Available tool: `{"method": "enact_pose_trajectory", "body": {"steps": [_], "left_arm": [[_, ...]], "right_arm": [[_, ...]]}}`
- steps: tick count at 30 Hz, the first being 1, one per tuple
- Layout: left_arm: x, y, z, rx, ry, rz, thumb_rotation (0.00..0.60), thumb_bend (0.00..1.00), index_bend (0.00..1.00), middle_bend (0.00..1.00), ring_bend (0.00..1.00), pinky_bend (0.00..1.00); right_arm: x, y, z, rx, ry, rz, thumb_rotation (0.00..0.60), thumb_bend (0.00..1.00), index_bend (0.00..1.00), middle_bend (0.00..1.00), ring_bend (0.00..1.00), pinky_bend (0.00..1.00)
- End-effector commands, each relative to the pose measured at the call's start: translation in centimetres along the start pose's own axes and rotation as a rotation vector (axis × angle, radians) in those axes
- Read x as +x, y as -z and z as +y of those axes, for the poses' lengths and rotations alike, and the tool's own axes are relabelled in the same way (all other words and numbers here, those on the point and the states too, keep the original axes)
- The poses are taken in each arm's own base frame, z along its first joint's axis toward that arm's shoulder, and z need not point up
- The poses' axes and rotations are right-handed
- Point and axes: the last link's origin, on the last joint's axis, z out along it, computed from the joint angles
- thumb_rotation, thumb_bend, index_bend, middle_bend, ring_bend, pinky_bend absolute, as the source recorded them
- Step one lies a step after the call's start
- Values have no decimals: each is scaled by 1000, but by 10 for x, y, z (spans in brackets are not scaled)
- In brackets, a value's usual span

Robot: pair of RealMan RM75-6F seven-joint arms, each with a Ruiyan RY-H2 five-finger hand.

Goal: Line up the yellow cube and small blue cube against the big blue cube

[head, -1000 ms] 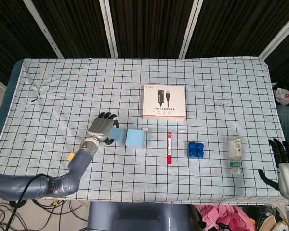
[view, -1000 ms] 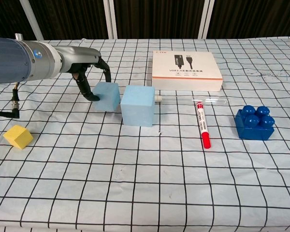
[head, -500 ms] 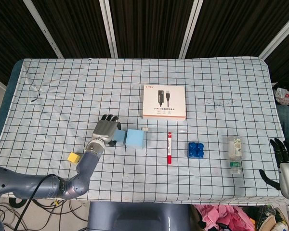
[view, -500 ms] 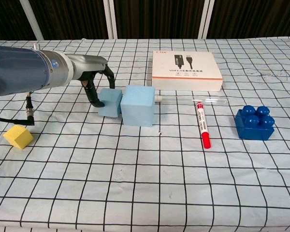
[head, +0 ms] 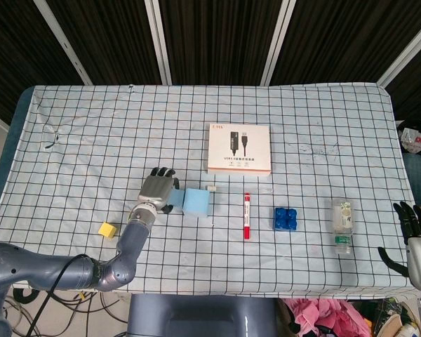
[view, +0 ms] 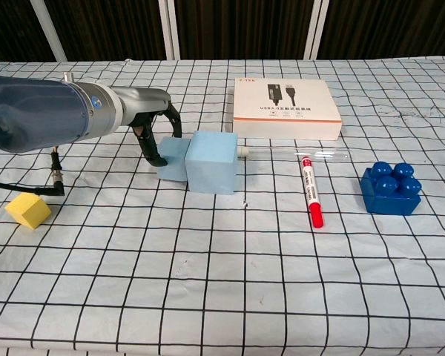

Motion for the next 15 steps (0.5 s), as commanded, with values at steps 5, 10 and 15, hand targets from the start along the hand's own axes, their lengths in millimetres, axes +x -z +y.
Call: {"method": "enact_pose_trajectory", "body": {"steps": [5,10,15], "left_arm": [[-3,-1,3,-8,2,-4,600,340,447,105,0,0],[-3,-2,4,-10,2,-1,600,339,447,105,0,0],[-3,-2,4,-10,2,0,600,340,447,104,0,0]], "right_arm": [[1,0,1,-3,-1,2,600,221,0,41,0,107],[1,0,1,-3,-1,2,600,222,0,41,0,107],[1,0,1,-2,-1,1,600,222,0,41,0,107]]}}
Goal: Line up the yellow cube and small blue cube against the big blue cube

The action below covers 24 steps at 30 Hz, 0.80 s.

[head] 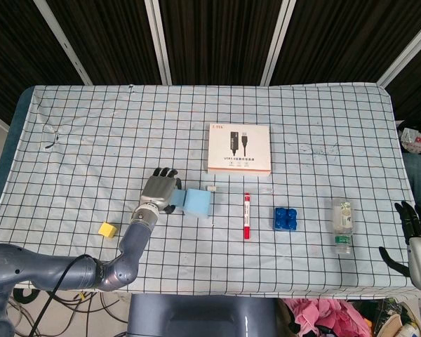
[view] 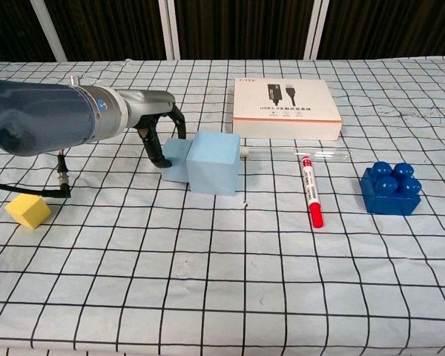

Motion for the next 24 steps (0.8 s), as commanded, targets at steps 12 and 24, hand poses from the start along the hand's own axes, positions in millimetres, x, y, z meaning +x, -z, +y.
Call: {"method": "enact_pose_trajectory", "body": {"steps": [12,24], "left_arm": [[-1,0,1,-1,-9,-4,600,332,384,97,0,0],[-1,3,0,-23,-14,-24,600,216,147,82,0,0]], "right_arm": [[0,0,1,-4,0,0,600,220,0,40,0,107],[0,0,1,-11,1,-3,600,221,0,41,0,107]]}}
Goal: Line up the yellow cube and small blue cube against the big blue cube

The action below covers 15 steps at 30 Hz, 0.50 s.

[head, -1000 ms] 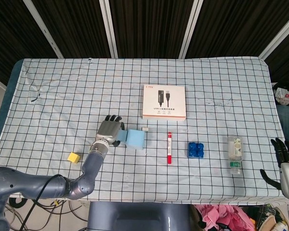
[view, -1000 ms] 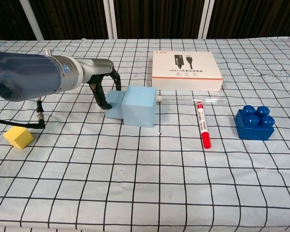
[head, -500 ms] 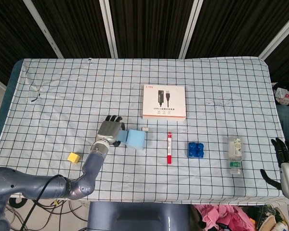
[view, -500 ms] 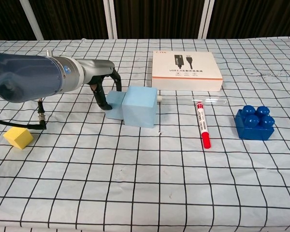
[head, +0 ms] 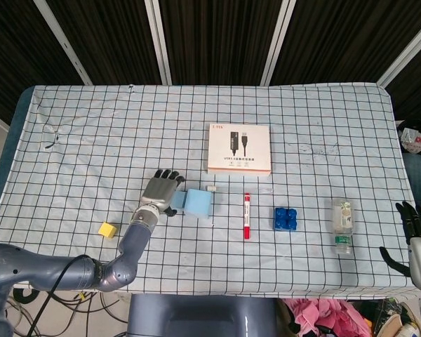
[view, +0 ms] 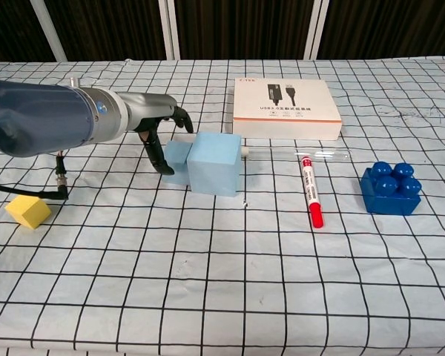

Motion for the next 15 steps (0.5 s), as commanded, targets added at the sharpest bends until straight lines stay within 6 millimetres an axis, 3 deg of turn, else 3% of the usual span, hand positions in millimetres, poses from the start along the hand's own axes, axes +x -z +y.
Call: {"method": "enact_pose_trajectory", "body": {"steps": [1,7,15], "left_arm": [[1,1,-1,-4,3,-1,600,216,144,82,0,0],[10,8,-9,-16,30,17,600,216,159,82,0,0],[17,42,-58,-26,2,79,600,217,227,82,0,0]], "right_arm": [[0,0,0,-1,0,-1,600,221,0,40,0,107],[1,0,0,-1,-1,3,600,221,0,40,0,107],[1,0,1,-4,0,2,600,221,0,41,0,107]]}}
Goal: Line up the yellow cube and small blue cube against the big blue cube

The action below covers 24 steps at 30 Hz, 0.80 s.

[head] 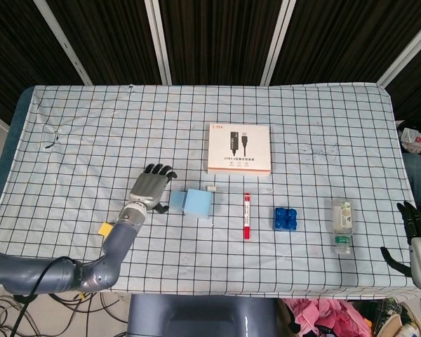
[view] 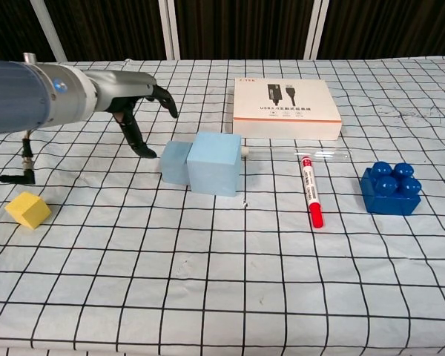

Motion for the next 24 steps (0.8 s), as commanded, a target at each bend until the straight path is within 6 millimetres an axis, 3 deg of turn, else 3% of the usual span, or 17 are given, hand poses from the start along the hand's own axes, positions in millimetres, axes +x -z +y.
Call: {"method": "enact_pose_trajectory", "body": {"steps": [1,8,15,24], "left_arm": [[-3,26,-33,2,3,1,600,217,230,82,0,0],[-17,71,-85,-44,-26,-48,600,217,240,82,0,0],[-31,107,-118,-84,-43,-64,600,217,258,82,0,0],[-50,117,-153,-90,-42,-92,600,217,280,82,0,0]], "right_arm": [[-1,0,-1,2,2,-3,600,221,0,41,0,107],[-4,0,-4,8,11,-12,600,221,0,40,0,107],[-6,-1,-6,9,18,-17,600,221,0,40,0,107],[-7,0,-7,8,22,-21,600,221,0,40,0,107]]}}
